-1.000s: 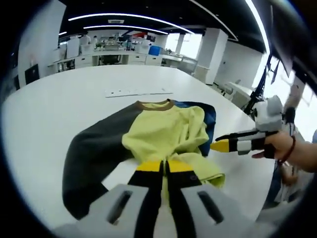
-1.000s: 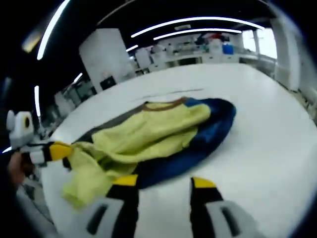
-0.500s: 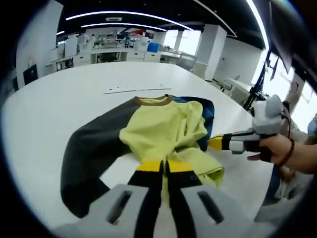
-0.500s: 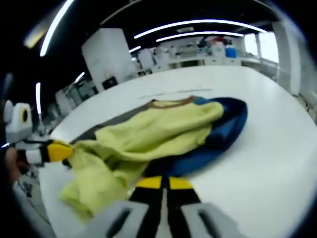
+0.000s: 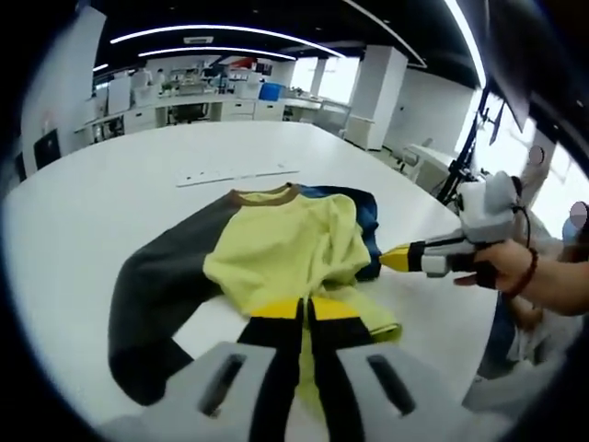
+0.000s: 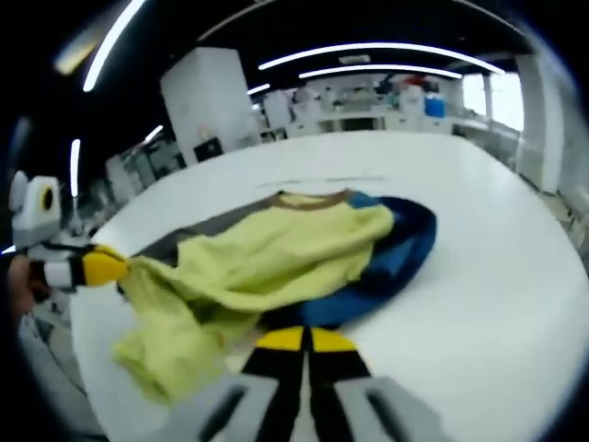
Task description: Fold the garment on the visible template until the final outline fits inside the template.
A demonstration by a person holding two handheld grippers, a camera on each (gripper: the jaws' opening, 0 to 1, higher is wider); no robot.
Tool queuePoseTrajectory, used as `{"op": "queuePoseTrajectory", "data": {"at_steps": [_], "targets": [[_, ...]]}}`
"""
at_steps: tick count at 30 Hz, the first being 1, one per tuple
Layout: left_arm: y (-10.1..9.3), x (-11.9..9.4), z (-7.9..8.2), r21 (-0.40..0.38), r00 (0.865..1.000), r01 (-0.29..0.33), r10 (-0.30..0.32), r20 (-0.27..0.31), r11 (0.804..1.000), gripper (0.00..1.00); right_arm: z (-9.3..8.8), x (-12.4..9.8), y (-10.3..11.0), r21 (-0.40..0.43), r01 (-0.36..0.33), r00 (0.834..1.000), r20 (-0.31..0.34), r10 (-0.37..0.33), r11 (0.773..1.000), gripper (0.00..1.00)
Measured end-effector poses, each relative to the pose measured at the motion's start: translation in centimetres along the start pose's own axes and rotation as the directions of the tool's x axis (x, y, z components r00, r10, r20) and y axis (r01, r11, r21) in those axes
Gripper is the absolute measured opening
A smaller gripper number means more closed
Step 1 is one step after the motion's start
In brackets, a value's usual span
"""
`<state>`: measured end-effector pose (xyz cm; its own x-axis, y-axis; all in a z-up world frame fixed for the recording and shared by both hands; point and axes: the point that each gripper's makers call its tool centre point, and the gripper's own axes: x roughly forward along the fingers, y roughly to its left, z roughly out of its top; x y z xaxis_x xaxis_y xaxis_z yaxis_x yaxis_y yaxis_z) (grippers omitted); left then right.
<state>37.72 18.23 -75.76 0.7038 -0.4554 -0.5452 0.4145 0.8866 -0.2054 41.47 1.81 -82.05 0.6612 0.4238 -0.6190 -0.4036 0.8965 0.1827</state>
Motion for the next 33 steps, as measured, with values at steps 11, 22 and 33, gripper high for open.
{"op": "queuePoseTrajectory", "data": {"at_steps": [11,22,33], "targets": [[-3.5,0.2,0.1,0.023,0.996,0.077,-0.076,-0.034,0.997,0.0,-0.5,-2.7,-4.0,-0.039,0.033,0.998,-0.054,-0.035,0.999,0.0],[-8.9,1.0,-0.6,0.051,0.978,0.199,-0.195,-0.081,0.979,0.0,-0.8,-4.1,-7.4,-0.039,0.09,0.993,-0.071,-0.092,0.995,0.0],[-14.0,1.9,-0.8,-0.011,0.947,0.312,-0.312,-0.082,0.95,0.0,-0.8,-5.6,-10.2,-0.034,0.154,0.984,-0.088,-0.157,0.987,0.0]]}}
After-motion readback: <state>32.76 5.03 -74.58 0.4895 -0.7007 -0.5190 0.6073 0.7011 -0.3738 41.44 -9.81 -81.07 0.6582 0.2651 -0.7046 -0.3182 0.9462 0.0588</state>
